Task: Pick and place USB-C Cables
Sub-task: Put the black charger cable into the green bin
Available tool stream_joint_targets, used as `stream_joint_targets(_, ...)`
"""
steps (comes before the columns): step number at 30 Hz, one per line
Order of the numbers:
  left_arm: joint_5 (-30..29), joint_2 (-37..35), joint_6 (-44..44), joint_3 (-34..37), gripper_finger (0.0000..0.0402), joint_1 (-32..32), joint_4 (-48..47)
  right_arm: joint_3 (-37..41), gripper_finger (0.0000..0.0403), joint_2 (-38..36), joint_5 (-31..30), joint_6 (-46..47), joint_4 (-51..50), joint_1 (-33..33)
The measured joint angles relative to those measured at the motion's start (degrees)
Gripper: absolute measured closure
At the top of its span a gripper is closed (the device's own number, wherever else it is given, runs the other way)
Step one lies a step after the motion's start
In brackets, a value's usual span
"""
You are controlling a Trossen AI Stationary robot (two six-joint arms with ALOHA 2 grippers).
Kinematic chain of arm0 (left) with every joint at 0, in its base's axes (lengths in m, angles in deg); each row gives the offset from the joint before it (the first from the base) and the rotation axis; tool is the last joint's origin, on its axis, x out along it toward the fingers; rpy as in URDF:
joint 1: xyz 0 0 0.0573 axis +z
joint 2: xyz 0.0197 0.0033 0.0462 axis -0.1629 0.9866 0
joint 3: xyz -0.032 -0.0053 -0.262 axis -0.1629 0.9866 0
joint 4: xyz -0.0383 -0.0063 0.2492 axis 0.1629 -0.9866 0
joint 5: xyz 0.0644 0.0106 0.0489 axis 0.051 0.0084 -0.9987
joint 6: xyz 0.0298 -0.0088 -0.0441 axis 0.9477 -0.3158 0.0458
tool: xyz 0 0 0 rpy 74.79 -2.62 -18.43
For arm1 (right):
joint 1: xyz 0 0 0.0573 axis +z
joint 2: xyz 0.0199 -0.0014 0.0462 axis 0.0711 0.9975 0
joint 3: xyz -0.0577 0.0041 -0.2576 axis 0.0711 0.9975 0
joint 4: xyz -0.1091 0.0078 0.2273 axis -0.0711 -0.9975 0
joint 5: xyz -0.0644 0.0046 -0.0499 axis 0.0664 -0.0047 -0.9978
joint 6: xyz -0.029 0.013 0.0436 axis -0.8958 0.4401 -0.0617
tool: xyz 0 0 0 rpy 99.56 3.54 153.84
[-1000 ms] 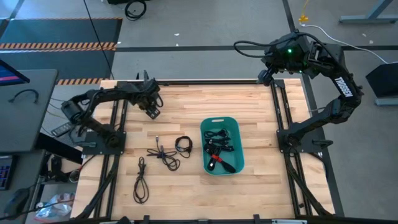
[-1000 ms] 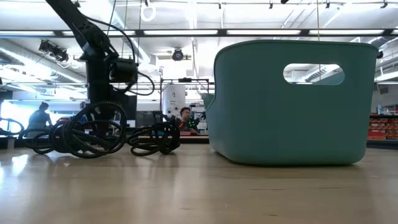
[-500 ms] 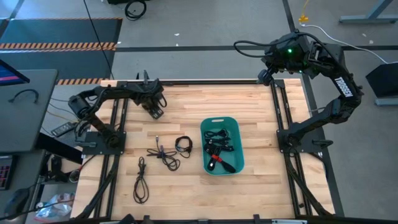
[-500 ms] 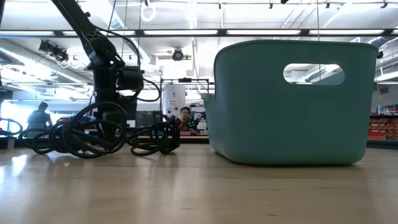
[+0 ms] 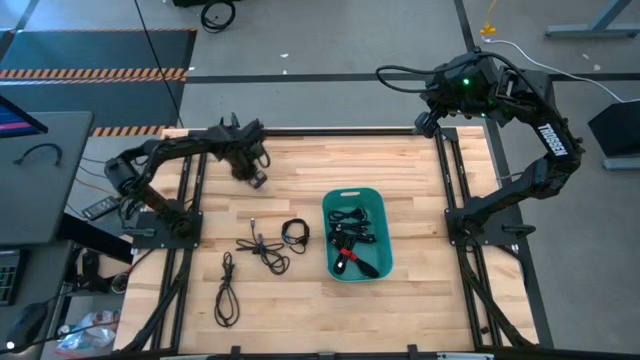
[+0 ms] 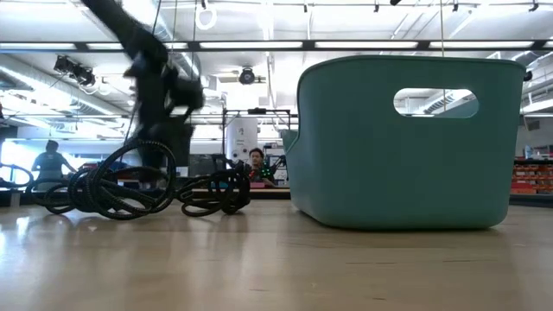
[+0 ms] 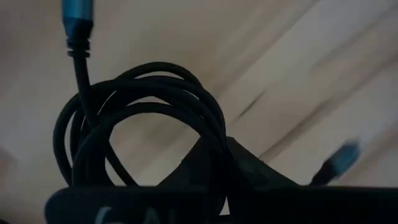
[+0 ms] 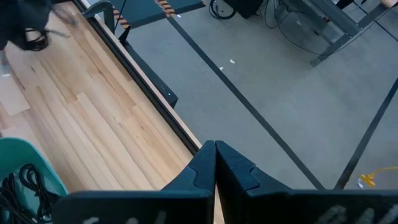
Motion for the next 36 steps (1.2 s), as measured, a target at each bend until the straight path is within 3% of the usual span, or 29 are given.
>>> stream_joint_targets(4, 0.04, -3.25, 0.34, -9.88, 0.0378, -5.37, -9.27, 0.0, 0.0387, 0.0, 0.0, -0.06, -0.02, 0.0)
stream_joint_targets(12, -0.88, -5.09, -0.26, -34.49, 0.0378, -19.47, -11.91, 0.0, 0.0387, 0.02, 0.08, -0.46, -0.02, 0.0)
stream_joint_targets(18, -1.67, -4.97, -2.3, -46.57, 0.0378, -29.2, -11.45, 0.0, 0.0387, 0.02, 0.11, -1.27, -0.02, 0.0)
stream_joint_targets(22, -1.63, -4.97, -3.23, -50.18, 0.0378, -35.41, -10.12, 0.0, 0.0387, 0.02, 0.05, -2.04, -0.02, 0.0)
stream_joint_targets(28, -1.61, -3.95, -6.42, -49.22, 0.0378, -42.58, -3.84, 0.01, 0.0387, 0.02, 0.04, -3.02, -0.02, 0.0)
stream_joint_targets(36, 0.47, 6.02, -7.12, -49.06, 0.0378, -46.01, 3.54, 0.0, 0.0387, 0.02, 0.14, -3.02, -0.02, 0.0)
